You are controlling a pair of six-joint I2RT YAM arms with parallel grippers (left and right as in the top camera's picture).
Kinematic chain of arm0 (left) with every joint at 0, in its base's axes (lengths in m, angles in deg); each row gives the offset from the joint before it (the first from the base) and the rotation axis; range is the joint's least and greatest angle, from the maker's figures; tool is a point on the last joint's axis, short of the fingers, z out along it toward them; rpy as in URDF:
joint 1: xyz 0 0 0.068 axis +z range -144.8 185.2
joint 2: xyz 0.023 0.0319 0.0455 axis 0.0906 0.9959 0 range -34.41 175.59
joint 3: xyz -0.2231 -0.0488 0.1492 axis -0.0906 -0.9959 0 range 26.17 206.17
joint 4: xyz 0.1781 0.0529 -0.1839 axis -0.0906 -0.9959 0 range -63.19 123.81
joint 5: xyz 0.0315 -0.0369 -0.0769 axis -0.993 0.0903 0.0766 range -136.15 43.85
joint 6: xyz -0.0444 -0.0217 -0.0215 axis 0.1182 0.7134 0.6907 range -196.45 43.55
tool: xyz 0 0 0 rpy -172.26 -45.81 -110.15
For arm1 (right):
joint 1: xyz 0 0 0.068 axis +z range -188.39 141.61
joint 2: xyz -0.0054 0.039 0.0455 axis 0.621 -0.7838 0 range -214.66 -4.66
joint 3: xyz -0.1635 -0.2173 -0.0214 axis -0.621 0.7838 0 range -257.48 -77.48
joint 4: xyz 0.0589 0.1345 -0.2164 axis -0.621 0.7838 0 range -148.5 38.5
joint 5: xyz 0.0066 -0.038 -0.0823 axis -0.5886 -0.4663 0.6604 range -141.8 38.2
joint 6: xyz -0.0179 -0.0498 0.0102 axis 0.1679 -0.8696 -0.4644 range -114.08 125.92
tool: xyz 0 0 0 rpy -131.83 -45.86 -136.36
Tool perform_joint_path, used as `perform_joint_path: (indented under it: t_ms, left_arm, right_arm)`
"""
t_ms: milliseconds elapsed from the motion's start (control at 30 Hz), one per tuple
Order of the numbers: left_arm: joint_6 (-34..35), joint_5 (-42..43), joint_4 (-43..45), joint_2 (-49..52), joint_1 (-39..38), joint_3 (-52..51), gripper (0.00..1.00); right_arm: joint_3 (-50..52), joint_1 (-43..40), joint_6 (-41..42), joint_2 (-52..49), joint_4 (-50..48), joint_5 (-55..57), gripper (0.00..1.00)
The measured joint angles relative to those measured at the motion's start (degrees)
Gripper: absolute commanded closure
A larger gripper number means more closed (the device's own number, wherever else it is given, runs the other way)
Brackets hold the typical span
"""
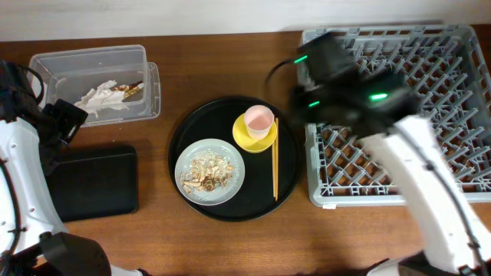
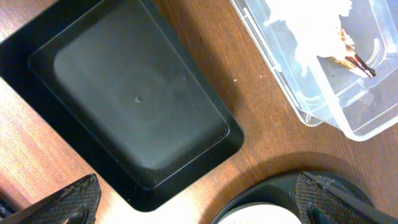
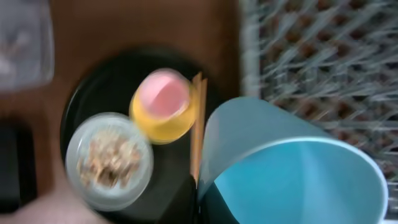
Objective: Sort waste into correct bins and load items into the dishwasher rack
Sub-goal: 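Carry the blue cup right and place it upside down in the rack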
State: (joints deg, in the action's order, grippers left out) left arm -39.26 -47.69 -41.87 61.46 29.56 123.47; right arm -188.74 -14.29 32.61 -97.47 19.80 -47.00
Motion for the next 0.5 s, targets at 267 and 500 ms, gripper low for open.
perform_joint_path:
  t_ms: [267, 500]
  left_arm:
    - [0.0, 0.0, 0.0, 0.0, 0.0, 0.0, 0.01]
    - [0.0, 0.0, 0.0, 0.0, 0.0, 0.0, 0.01]
  right_arm:
    - [-0.3, -33.3, -19.9, -2.1, 0.6, -25.2, 0.96]
    - [-0.3, -44.7, -33.2, -10.6, 1.5, -41.1, 0.96]
